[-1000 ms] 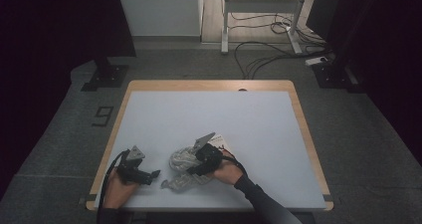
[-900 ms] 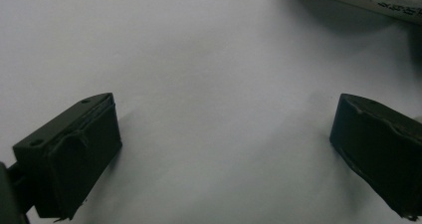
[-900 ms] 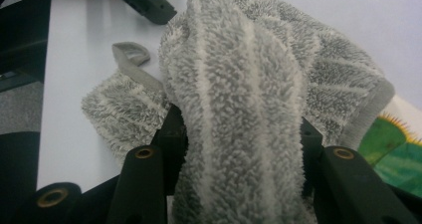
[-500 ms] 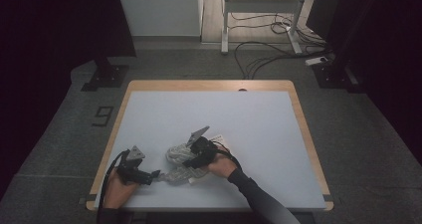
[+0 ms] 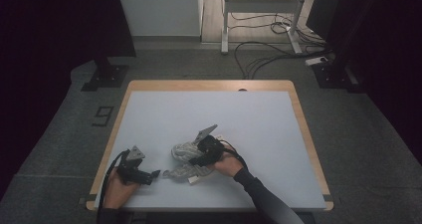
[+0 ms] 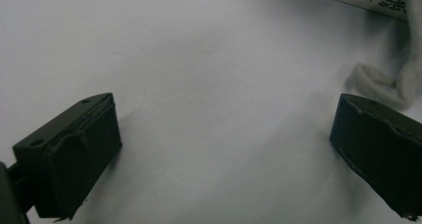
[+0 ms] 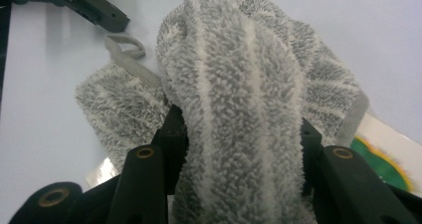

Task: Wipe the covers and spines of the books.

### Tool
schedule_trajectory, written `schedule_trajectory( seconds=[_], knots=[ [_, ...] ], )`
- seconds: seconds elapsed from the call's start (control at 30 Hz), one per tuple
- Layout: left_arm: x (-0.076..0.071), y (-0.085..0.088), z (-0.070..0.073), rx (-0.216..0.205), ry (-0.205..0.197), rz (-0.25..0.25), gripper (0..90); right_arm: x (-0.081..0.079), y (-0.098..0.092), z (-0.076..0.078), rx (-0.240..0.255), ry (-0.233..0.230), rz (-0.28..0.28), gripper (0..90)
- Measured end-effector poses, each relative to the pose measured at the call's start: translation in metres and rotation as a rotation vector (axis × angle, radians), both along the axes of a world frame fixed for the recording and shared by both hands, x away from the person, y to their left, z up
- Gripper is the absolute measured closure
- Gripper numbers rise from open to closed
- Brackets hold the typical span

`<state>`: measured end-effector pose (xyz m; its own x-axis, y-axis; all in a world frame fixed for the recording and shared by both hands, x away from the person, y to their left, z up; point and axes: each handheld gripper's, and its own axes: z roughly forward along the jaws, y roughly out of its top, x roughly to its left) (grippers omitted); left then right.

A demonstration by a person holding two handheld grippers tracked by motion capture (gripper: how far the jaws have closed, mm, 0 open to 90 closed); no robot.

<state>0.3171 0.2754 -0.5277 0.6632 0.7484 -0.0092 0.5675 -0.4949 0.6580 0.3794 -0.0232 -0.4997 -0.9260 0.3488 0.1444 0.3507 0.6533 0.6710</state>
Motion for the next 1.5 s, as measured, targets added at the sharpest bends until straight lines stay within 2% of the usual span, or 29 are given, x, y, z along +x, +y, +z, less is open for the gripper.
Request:
schedule_trajectory(
  seconds=[0.33, 0.97, 1.5],
  knots=[
    [0.000, 0.000, 0.000, 0.000, 0.000, -0.001, 0.0, 0.007, -0.026, -0.001, 0.004, 0.005, -0.058, 55.0],
    [0.000, 0.000, 0.000, 0.000, 0.000, 0.000, 0.0, 0.017, -0.063, -0.003, -0.001, -0.002, -0.139, 55.0],
    [0.000, 0.000, 0.000, 0.000, 0.000, 0.000, 0.0, 0.026, -0.100, -0.004, -0.018, -0.011, -0.241, 54.9]
  ],
)
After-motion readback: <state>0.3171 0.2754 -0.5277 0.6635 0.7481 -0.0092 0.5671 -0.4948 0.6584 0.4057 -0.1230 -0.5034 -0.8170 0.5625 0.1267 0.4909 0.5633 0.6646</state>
